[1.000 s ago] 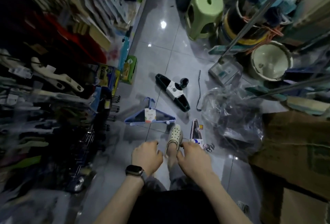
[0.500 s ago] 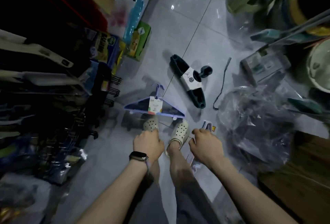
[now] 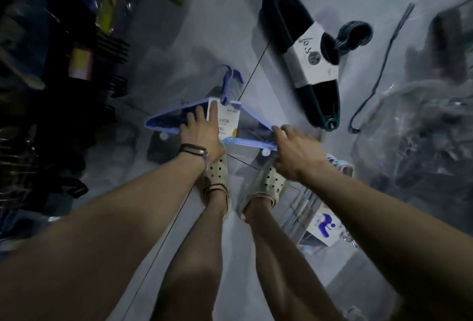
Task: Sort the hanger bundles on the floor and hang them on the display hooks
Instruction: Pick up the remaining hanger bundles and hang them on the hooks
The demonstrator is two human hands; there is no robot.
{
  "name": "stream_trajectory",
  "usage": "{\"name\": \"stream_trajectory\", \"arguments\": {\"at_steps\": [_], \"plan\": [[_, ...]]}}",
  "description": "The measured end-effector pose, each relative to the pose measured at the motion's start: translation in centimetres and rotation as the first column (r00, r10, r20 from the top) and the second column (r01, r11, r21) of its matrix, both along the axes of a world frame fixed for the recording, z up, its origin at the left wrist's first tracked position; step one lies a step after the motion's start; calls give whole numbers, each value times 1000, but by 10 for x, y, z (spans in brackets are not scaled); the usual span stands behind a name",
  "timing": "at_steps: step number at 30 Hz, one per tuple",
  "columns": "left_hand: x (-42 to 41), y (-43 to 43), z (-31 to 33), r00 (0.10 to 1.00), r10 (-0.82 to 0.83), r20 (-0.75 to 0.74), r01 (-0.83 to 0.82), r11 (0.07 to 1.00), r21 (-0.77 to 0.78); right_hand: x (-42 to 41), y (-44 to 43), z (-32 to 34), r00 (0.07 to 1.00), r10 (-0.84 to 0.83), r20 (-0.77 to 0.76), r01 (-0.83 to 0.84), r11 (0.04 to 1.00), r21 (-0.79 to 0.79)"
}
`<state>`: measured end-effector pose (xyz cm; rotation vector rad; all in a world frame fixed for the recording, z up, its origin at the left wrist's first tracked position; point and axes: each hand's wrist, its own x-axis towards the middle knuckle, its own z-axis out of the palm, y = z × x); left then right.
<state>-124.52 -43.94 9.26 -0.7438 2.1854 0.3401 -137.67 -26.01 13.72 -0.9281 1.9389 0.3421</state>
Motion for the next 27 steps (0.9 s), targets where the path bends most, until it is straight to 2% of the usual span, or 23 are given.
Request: {"name": "stream_trajectory", "arguments": {"at_steps": [6, 9, 11, 16, 20, 24, 27], "plan": [[15, -16, -65, 995, -97, 7, 97, 995, 8, 39, -35, -81, 997, 60, -42, -66, 985, -161], [22, -17, -80, 988, -128, -81, 124, 991, -52, 49, -60, -110, 991, 97, -92, -115, 971, -211], [27, -15, -87, 986, -107, -131, 99, 993, -65, 53, -76, -123, 995, 62, -77, -77, 973, -216], [38, -23, -92, 966, -120, -229, 93, 987, -128, 55, -88, -127, 998, -12, -57, 0, 979, -205], [36, -21, -69, 964, -113, -241, 93, 991, -95, 51, -82, -106, 996, -71, -50, 58, 972, -227], [29, -6, -32, 934, 39, -355, -54, 998, -31, 35, -68, -71, 978, -202, -55, 186, 960, -211], [23, 7, -4, 844, 290, -452, -248, 957, 151, 11, -52, -45, 945, -321, -71, 298, 928, -223]]}}
